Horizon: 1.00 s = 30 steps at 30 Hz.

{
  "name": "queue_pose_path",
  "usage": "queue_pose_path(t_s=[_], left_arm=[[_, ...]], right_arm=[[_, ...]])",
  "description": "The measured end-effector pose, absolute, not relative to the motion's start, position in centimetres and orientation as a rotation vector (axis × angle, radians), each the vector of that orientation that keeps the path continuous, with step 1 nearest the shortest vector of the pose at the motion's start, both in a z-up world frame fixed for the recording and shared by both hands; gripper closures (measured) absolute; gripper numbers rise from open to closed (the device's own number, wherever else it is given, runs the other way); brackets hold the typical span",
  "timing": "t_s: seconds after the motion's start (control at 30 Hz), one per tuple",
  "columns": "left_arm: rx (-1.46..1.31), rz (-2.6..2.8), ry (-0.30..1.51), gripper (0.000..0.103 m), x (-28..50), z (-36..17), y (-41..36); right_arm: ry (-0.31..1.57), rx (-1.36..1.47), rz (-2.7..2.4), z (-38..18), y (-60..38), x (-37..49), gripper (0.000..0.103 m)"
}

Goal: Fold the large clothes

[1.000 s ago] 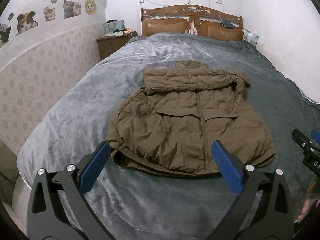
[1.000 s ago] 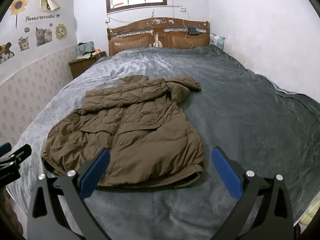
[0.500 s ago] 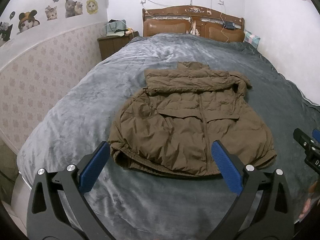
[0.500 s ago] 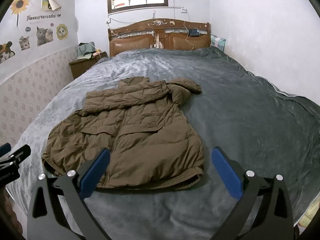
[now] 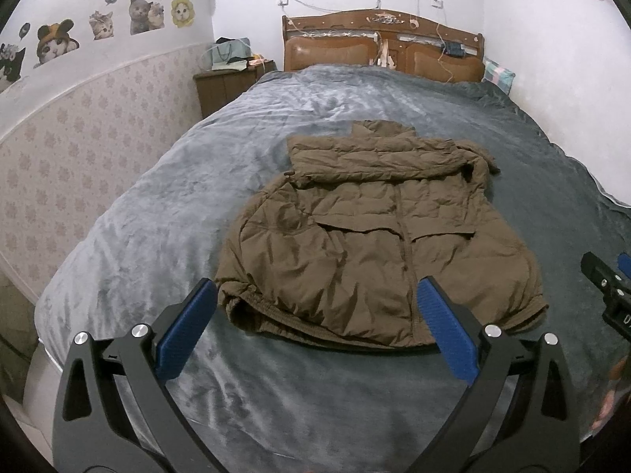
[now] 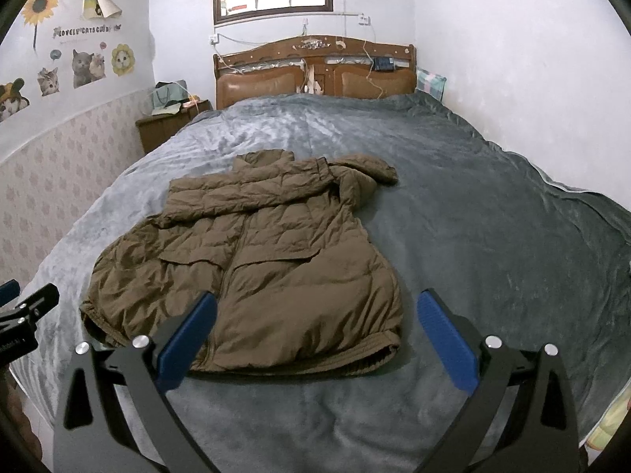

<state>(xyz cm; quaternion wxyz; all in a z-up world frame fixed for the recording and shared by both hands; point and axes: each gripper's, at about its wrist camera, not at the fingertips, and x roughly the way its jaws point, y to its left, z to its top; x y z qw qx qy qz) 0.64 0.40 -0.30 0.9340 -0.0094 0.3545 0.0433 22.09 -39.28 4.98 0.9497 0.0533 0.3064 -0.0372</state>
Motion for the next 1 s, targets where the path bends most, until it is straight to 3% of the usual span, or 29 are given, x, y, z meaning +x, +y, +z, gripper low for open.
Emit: queue_pose_path(t_s=[1.0], left_arm=[[-0.022, 0.100, 0.737, 0.003, 0.90, -0.56, 0.64]], right_arm=[[0.632, 0.094, -0.083, 4.41, -39.62, 22.44, 0.002]])
